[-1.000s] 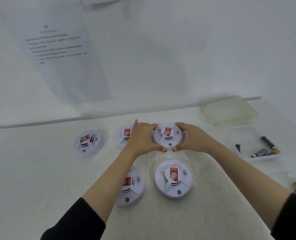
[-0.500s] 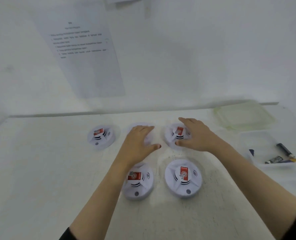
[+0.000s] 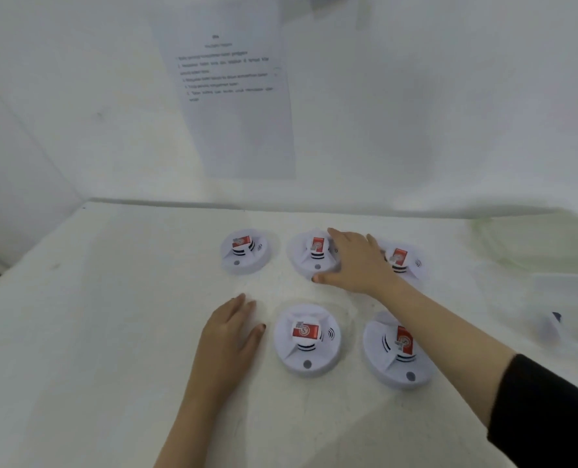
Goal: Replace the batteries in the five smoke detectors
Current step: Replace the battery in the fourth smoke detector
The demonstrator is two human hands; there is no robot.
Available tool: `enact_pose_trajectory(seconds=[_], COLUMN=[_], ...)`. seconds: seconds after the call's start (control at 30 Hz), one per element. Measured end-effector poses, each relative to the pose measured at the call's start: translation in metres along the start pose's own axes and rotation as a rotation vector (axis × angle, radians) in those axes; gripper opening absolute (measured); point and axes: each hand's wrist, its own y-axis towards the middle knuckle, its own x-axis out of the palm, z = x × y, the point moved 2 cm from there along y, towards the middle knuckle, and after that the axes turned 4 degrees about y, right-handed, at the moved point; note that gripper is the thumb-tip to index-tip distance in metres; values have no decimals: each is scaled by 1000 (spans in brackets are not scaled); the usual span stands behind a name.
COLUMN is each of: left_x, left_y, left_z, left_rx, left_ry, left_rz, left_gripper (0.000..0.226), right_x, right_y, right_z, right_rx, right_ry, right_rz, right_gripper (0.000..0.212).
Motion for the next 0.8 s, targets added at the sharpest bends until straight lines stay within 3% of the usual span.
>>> enact_pose_trajectory(seconds=[0.17, 0.3, 0.4, 0.6, 0.7, 0.8], left_x=[-1, -12, -22, -48, -54, -55], left_y=[-1, 7, 15, 26, 26, 19], left_z=[0, 2, 9, 61, 90, 111], left_rx=[-12, -52, -44, 92, 140, 193], left_ry=[-35, -103, -216, -501, -600, -657], left_rz=[7, -47, -76, -50, -143, -207], left_gripper=[65, 43, 40, 59, 56, 30], right_x=[0, -1, -7, -28, -40, -49], right_y=[-4, -18, -32, -73, -95, -122], right_z=[-2, -1, -1, -7, -12, -10], right_rx=[11, 60, 131, 165, 157, 243], right_ry=[67, 278, 446, 693, 850, 964], right_rz=[112, 166, 232, 196, 135, 88], right_gripper=[80, 79, 71, 44, 73, 64])
